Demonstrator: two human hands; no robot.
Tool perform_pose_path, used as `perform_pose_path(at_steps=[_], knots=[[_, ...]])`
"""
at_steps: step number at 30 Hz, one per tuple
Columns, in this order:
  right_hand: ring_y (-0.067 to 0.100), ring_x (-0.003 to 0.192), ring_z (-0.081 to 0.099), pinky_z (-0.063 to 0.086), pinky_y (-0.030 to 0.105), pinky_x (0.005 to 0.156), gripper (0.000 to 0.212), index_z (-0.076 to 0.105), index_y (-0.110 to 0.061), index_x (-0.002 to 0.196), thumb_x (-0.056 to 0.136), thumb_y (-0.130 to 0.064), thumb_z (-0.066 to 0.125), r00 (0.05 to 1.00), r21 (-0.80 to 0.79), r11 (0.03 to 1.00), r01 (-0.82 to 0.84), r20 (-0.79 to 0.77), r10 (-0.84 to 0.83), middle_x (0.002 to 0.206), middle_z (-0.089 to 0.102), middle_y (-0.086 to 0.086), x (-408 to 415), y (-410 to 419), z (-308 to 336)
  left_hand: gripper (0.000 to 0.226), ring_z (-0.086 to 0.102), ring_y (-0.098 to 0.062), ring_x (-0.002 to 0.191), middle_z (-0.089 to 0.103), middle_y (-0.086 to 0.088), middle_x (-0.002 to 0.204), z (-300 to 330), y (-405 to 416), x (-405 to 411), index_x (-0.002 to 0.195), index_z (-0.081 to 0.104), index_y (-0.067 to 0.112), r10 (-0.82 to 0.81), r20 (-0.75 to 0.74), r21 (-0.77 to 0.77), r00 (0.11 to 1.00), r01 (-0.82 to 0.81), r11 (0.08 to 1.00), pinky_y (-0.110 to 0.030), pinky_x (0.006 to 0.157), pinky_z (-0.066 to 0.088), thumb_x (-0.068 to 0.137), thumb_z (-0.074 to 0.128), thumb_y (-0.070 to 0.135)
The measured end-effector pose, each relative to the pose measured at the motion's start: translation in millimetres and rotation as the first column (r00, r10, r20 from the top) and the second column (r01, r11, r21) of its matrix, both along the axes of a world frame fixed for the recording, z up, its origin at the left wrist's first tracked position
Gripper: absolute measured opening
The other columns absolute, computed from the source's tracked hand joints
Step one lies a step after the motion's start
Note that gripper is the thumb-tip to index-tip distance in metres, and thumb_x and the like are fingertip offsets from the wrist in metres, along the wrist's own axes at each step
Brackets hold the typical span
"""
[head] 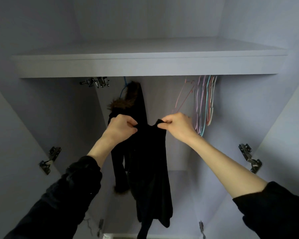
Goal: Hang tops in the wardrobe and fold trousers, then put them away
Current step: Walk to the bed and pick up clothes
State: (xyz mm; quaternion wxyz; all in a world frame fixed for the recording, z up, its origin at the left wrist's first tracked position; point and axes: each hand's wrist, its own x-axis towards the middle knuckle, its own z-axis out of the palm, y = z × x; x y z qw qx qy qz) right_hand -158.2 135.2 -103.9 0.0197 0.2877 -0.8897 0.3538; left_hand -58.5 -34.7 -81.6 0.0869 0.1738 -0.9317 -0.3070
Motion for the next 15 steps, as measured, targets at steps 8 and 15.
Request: perform_pose_path(at_steps=[8, 15], knots=[[0.015, 0.094, 0.063, 0.036, 0.032, 0.092, 0.017, 0.074, -0.031, 0.098, 0.088, -0.025, 0.062, 0.99, 0.004, 0.997, -0.077, -0.122, 0.077, 0.093, 0.073, -0.006, 16.6, -11.6, 19.8, 0.018, 0.064, -0.01, 0.085, 0.064, 0.01, 0.08, -8.1, 26.9, -4.1, 0.099, 0.073, 0.022, -0.058, -0.22, -0.062, 0.974, 0.045, 0.997, -0.02, 0.075, 0.049, 0.082, 0.071, 0.027], [0.021, 0.094, 0.063, 0.041, 0.043, 0.093, 0.015, 0.071, -0.025, 0.096, 0.088, -0.029, 0.059, 0.991, -0.037, 0.996, 0.083, -0.106, -0.086, 0.093, 0.072, -0.003, 9.0, 4.6, 3.7, 0.011, 0.059, 0.002, 0.07, 0.066, 0.009, 0.074, 13.2, 34.1, -7.7, 0.088, 0.076, 0.015, -0.056, -0.382, -0.035, 0.922, 0.046, 0.998, 0.002, 0.063, 0.041, 0.083, 0.07, 0.023]])
